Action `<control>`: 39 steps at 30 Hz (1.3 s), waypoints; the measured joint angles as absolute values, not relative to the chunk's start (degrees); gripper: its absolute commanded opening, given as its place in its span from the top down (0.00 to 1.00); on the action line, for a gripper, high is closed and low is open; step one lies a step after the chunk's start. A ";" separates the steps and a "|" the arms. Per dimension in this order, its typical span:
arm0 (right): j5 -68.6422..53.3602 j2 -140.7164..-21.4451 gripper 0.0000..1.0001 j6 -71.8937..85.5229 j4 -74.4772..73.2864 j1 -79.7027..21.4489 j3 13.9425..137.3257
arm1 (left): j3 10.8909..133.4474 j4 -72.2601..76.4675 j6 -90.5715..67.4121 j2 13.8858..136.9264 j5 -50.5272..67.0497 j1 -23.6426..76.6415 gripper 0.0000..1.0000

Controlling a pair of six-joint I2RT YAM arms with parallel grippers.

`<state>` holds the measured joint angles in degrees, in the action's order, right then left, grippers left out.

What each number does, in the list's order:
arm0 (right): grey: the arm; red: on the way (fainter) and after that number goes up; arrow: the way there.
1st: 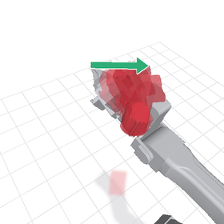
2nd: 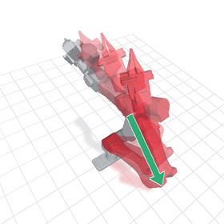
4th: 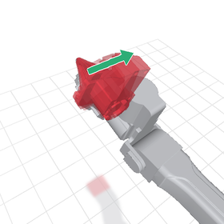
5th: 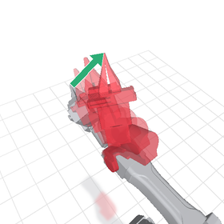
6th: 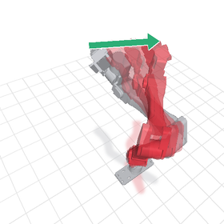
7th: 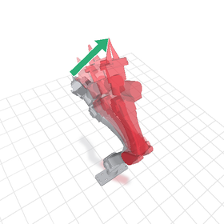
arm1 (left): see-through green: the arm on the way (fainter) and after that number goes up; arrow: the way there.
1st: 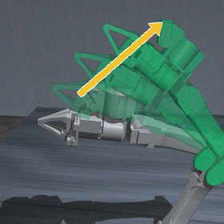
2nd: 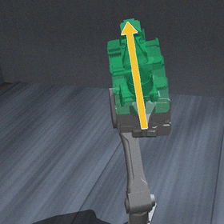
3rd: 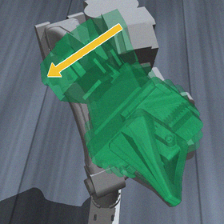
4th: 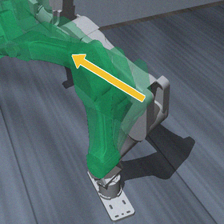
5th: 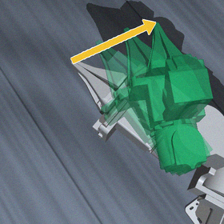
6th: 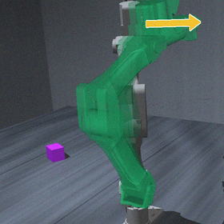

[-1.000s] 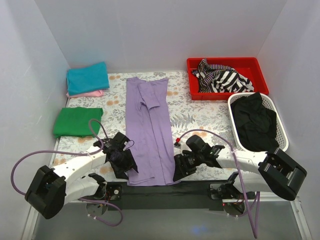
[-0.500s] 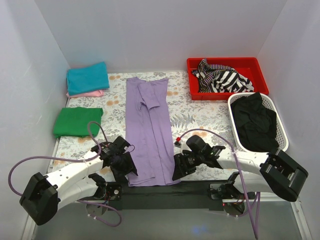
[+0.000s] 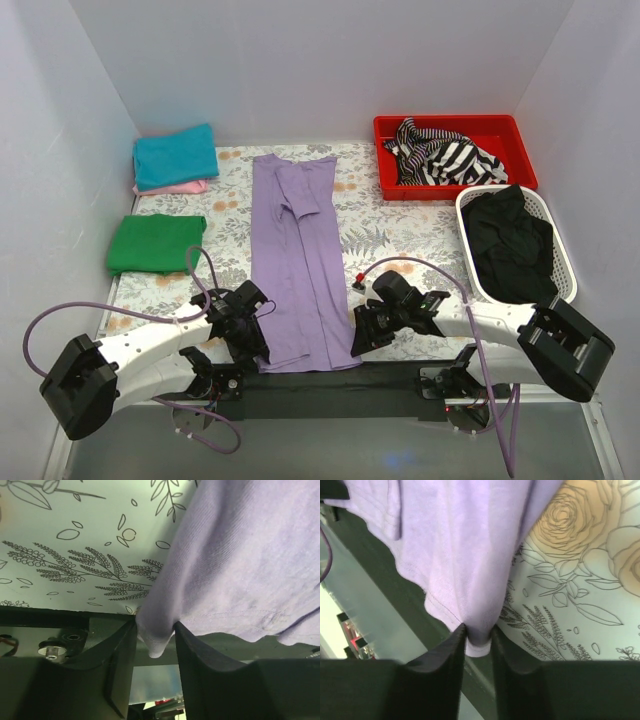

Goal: Fold and stack the t-shirts
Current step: Fold the tshirt

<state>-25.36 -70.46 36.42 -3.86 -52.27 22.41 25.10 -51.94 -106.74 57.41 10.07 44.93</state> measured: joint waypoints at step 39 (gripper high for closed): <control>-25.80 -74.87 0.99 22.61 -16.84 -52.25 40.86 | 45.23 -58.41 -102.67 62.28 3.05 46.19 1.00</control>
<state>-25.80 -74.87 22.61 -16.84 -52.25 40.86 45.23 -58.41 -102.67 62.28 3.05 46.19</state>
